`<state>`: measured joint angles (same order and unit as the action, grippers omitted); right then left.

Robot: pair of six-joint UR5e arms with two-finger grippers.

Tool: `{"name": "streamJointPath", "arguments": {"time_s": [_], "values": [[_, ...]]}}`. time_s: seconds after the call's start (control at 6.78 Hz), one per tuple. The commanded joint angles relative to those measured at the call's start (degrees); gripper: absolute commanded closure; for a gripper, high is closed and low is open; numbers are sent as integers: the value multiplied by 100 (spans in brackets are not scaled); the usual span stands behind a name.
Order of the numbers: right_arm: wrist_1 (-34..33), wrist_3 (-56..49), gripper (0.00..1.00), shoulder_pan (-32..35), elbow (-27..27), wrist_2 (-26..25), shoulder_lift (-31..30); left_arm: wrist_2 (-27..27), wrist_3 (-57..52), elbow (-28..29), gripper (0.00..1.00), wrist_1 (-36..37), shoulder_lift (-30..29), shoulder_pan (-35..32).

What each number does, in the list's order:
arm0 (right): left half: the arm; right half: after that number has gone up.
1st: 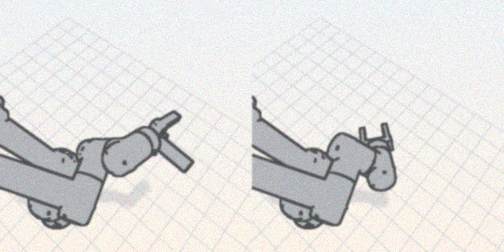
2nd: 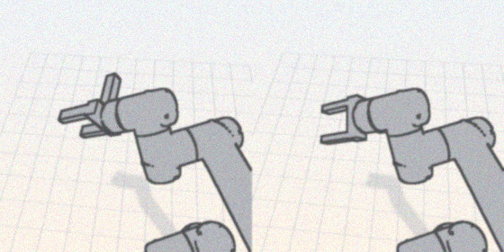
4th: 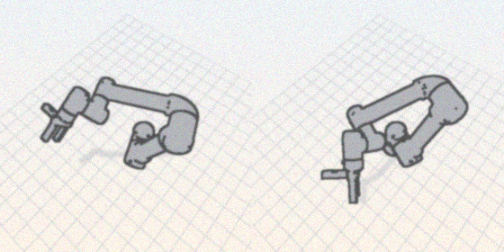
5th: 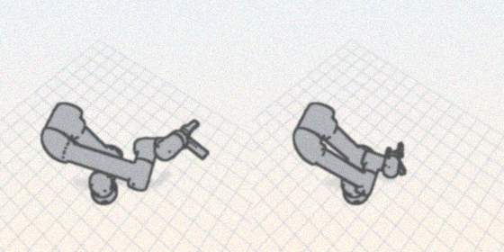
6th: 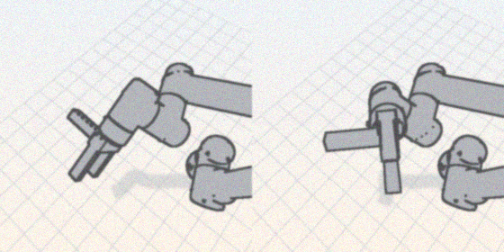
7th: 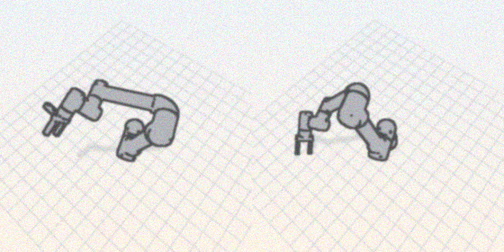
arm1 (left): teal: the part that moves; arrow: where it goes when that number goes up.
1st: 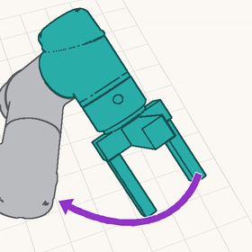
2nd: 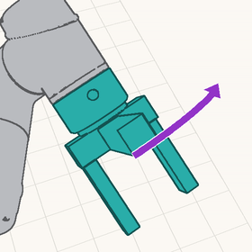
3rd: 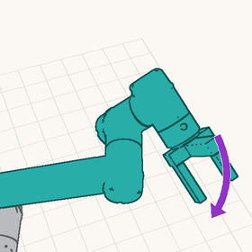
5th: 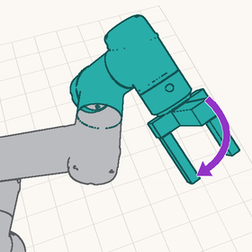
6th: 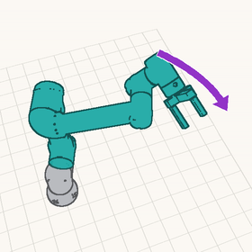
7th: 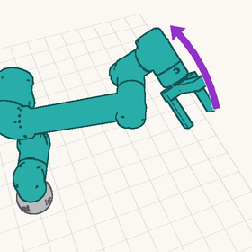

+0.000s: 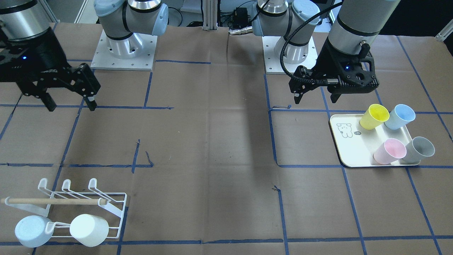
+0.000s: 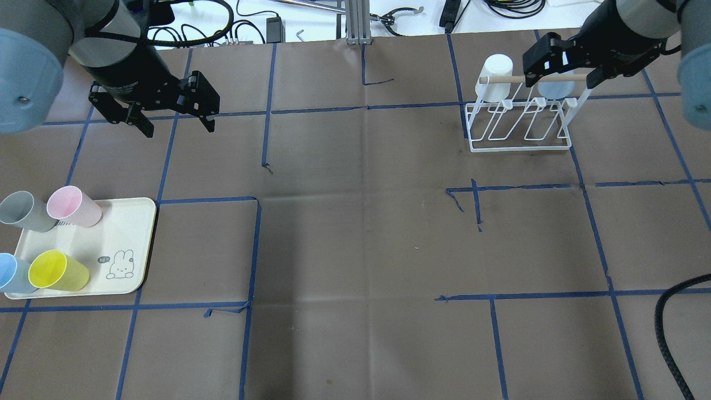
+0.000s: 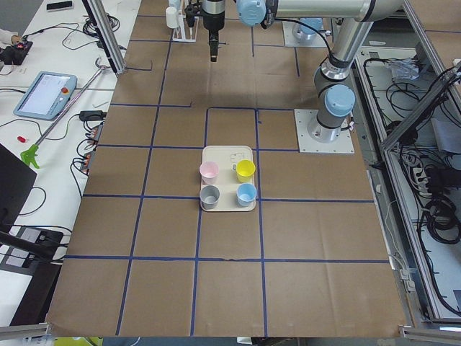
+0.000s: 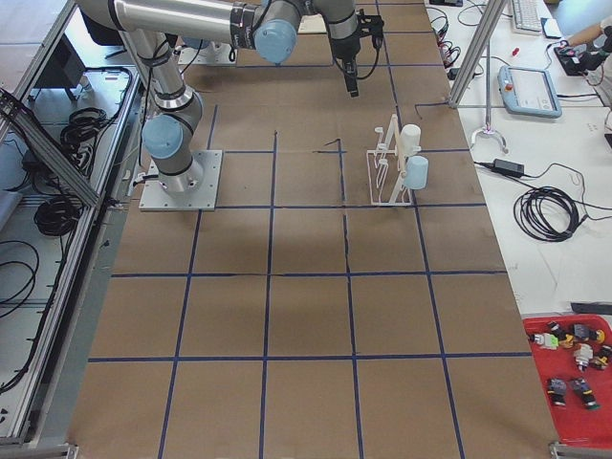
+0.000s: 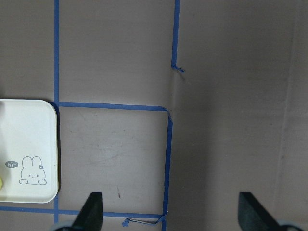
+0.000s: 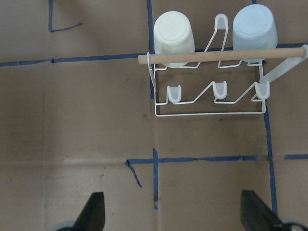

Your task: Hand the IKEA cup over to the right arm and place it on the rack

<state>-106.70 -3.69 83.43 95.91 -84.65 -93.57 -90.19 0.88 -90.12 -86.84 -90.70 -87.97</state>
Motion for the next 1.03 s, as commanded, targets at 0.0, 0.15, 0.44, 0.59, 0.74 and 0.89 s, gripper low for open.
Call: {"name": "streamJointPath", "arguments": {"time_s": [0.0, 0.15, 0.44, 0.59, 0.74, 0.89], "values": [[1127, 437, 0, 375, -500, -271, -38, 1, 0, 3, 1, 0, 0, -1], [1360, 604, 0, 436, -555, -254, -38, 1, 0, 3, 1, 0, 0, -1], [1380, 650, 0, 673, -521, -332, -3, 10, 0, 3, 1, 0, 0, -1], [1380, 650, 0, 709, -547, -350, 162, 10, 0, 3, 1, 0, 0, -1], [1397, 659, 0, 796, -564, -359, 208, 10, 0, 3, 1, 0, 0, -1], [1389, 659, 0, 875, -556, -437, 217, 10, 0, 3, 1, 0, 0, -1]]}}
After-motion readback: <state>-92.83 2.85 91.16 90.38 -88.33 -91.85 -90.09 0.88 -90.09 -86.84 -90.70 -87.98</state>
